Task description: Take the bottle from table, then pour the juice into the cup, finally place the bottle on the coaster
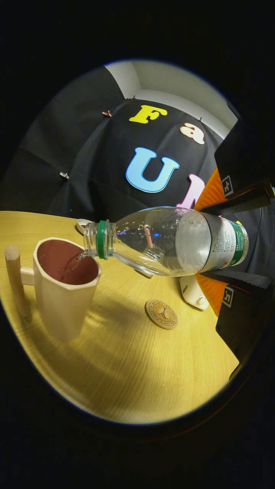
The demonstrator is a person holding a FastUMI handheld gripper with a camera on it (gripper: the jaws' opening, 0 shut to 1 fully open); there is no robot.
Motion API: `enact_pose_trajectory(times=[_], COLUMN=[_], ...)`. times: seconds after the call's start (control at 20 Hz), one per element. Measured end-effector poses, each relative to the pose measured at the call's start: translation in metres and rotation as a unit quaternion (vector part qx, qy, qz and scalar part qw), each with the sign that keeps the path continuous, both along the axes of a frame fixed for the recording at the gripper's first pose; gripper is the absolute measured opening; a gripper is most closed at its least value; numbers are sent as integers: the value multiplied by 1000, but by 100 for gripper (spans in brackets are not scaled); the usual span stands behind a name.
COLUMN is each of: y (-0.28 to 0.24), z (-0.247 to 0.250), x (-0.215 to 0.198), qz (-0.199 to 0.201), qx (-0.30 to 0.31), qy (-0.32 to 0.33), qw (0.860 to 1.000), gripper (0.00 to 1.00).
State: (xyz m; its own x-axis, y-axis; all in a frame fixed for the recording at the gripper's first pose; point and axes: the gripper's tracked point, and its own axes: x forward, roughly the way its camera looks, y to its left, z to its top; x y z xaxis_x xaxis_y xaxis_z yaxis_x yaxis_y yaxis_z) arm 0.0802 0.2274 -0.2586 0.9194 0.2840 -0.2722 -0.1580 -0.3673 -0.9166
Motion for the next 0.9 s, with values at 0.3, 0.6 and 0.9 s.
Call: enact_pose_trajectory(times=[0.3,0.6,0.9], y=[10,19,31], z=[9,21,48], x=[1,1,5], qz=[32,69,116], qx=[-26,-51,-68], qy=[-24,-51,-108], qw=[999,995,985], gripper=[69,69,69])
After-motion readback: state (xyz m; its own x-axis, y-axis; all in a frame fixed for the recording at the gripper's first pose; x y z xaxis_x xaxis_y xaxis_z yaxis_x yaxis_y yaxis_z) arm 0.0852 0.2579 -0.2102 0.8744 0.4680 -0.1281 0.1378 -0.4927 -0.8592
